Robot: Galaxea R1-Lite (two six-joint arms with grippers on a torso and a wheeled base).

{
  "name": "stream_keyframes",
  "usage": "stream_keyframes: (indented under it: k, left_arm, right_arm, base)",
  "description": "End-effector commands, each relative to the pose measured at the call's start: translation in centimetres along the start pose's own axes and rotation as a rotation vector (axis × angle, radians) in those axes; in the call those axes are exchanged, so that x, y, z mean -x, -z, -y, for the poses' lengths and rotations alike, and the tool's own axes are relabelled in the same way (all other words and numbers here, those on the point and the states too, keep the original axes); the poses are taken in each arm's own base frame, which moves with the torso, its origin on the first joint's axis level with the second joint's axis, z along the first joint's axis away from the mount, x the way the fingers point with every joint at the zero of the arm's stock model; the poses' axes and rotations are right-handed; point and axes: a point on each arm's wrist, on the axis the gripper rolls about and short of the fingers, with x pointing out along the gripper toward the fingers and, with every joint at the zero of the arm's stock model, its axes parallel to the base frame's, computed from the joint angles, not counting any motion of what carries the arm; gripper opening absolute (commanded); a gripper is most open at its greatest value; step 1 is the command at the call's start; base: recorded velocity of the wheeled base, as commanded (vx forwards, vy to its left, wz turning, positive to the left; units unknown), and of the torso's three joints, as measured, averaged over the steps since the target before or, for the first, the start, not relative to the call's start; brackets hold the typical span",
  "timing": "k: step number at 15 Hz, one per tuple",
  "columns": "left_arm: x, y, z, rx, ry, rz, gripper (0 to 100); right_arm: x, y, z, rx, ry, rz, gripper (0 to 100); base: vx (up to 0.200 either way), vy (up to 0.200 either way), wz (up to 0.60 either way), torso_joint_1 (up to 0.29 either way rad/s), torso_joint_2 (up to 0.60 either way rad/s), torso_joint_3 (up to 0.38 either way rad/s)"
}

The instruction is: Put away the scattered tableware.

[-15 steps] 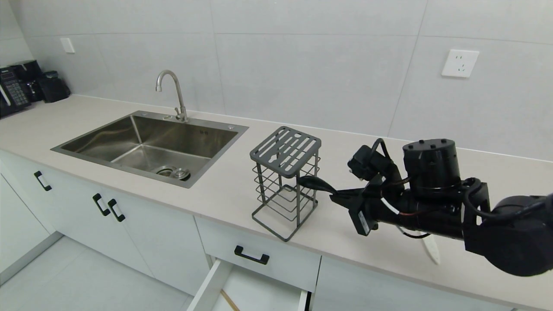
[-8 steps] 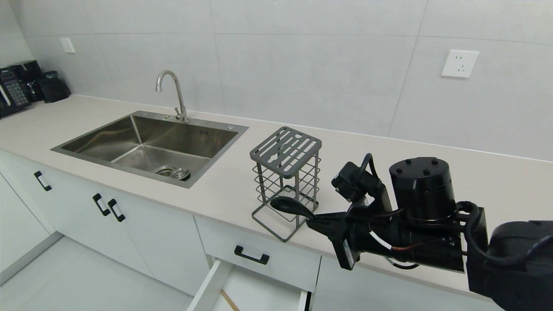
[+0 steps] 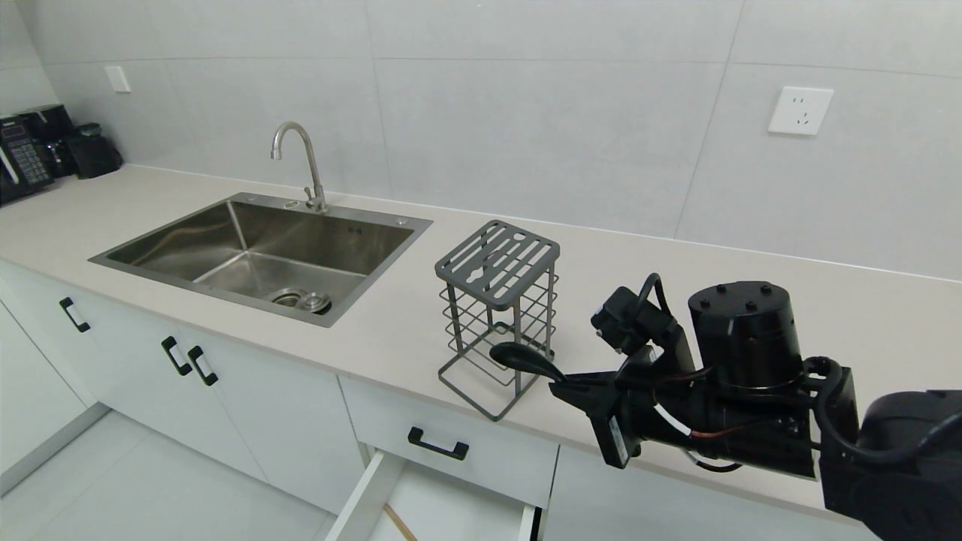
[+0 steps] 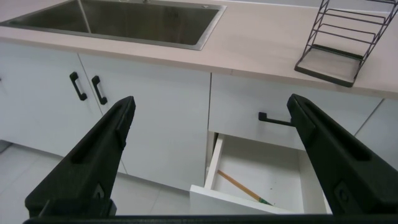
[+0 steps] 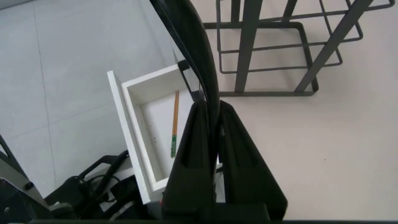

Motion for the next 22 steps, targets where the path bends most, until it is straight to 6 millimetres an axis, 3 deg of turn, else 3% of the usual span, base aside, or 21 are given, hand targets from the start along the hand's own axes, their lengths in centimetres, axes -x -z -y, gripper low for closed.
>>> stream_keyframes:
  k: [1, 6, 16, 19, 22]
  left_arm:
    - [0.0, 0.0, 0.0, 0.0, 0.0, -0.001, 100]
    - [0.0, 0.0, 0.0, 0.0, 0.0, -0.001, 100]
    - [0.0, 0.0, 0.0, 0.0, 0.0, -0.001, 100]
    - [0.0, 0.0, 0.0, 0.0, 0.0, -0.001, 100]
    - [0.0, 0.0, 0.0, 0.0, 0.0, -0.001, 100]
  right_arm:
    - [-0.2, -0.3, 0.0, 0.003, 0.002, 0.01, 0]
    - [-2.7, -0.9, 0.5, -0.022, 0.11, -0.001, 0]
    - [-2.5, -0.2, 0.6, -0.077, 0.201, -0.025, 0]
    - [-1.8, 0.6, -0.8, -0.057, 0.107, -0.042, 0]
    - [-4.0, 0.9, -2.8, -0.039, 0.051, -0.07, 0]
  base:
    - [0.0, 0.0, 0.0, 0.0, 0.0, 0.0]
    - [0.0, 0.0, 0.0, 0.0, 0.0, 0.0]
    - [0.0, 0.0, 0.0, 0.0, 0.0, 0.0]
    - [0.0, 0.0, 0.0, 0.0, 0.0, 0.0]
    - [0.0, 0.0, 0.0, 0.0, 0.0, 0.0]
